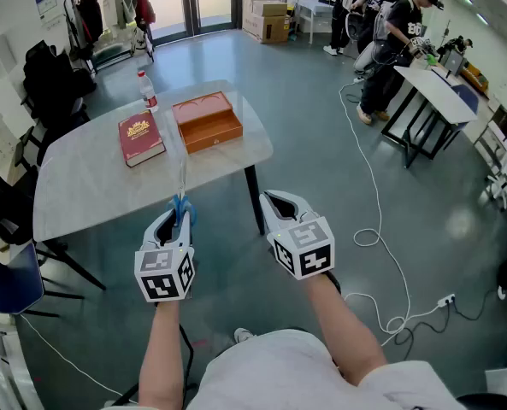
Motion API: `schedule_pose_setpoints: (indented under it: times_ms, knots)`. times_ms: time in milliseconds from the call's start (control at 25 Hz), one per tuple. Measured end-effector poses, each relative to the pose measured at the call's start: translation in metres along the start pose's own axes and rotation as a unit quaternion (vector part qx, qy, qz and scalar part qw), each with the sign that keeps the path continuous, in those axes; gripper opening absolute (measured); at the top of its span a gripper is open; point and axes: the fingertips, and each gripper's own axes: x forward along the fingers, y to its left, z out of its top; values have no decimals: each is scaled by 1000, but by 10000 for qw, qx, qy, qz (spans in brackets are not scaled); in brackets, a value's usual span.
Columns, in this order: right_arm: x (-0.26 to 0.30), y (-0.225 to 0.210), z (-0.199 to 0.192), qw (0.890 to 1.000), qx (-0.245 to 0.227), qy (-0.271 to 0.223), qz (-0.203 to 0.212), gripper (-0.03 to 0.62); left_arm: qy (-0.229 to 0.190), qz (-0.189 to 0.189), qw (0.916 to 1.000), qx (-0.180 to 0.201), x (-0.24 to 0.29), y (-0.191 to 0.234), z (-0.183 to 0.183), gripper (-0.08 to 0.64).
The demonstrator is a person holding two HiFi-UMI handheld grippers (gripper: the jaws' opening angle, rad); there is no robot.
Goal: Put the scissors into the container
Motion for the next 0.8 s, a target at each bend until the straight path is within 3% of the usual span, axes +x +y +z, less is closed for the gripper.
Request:
schedule_pose_setpoints:
  times_ms: [800]
  knots:
    - [35, -3, -8, 9998, 197, 56, -42, 5, 123, -150, 9998, -33, 34, 22, -7, 81]
